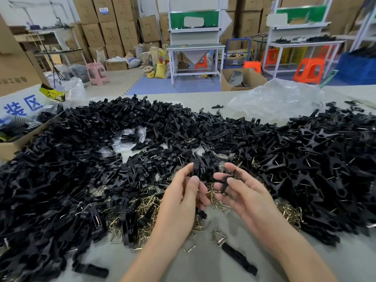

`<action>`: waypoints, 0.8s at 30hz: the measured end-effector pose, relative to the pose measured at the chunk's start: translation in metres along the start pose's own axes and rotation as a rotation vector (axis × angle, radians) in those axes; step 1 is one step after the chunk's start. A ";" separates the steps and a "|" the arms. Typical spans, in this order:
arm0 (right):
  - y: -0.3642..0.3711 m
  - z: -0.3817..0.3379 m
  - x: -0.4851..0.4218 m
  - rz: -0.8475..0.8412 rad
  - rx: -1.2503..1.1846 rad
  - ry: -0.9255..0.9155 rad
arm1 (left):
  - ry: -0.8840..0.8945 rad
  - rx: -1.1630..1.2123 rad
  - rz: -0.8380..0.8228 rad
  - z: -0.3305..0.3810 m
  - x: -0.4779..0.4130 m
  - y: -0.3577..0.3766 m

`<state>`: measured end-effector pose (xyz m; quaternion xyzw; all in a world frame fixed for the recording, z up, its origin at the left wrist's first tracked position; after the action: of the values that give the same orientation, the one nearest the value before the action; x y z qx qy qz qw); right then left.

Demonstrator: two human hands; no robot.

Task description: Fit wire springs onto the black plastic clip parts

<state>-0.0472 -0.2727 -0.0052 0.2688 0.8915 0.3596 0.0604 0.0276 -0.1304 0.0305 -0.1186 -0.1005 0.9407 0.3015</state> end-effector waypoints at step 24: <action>0.020 0.001 0.012 -0.156 0.160 0.013 | -0.260 0.414 -0.187 0.000 0.006 0.016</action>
<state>-0.0482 -0.2540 0.0086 0.2002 0.9359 0.2832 0.0610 0.0145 -0.1399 0.0255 0.0774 0.0457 0.9167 0.3894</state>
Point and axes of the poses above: each hand's wrist, its own x-axis away from the middle knuckle, its own y-axis out of the palm, z = x × y, the point moved 7 cm from there along -x, towards the middle knuckle, and after that the axes turned 12 degrees about -x, right-handed, at the moved point
